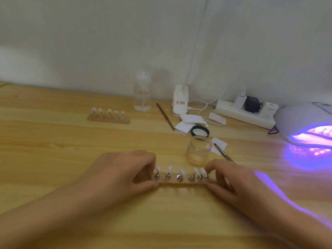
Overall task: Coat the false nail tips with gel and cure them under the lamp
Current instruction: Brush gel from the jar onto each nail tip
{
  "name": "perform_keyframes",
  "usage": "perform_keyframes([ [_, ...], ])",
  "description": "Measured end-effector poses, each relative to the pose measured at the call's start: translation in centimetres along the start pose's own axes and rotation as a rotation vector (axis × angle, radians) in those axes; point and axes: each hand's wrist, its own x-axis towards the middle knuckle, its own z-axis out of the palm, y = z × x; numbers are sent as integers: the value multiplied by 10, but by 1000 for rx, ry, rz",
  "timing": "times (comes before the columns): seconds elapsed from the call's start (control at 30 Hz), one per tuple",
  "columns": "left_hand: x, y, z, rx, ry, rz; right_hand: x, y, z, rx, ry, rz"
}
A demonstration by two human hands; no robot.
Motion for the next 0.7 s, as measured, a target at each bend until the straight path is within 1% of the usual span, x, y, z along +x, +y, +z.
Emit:
perform_keyframes([
  [0.13, 21, 22, 12, -35, -7, 103, -17, 29, -16, 67, 0, 29],
  [0.23, 27, 21, 13, -83, -28, 111, -23, 49, -27, 174, 95, 55],
  [0.27, 28, 19, 12, -103, -33, 104, -23, 55, -27, 181, 102, 76],
  [0.33, 30, 18, 12, -172, -42, 79, -21, 65, -21, 158, 15, 114],
  [0.4, 33, 19, 13, -327, -54, 50, -17, 68, -12, 174, -44, 111],
  [0.47, 35, 21, 15, -471, -70, 45, -14, 68, -9, 181, -51, 74],
  [0.57, 35, 20, 17, -549, -83, 61, -11, 68, -11, 176, -54, 46],
  [0.63, 34, 19, 18, -590, -82, 63, -10, 69, -15, 247, -34, 52],
  [0.7, 33, 20, 18, -602, -68, 76, -11, 70, -20, 357, 23, 43],
])
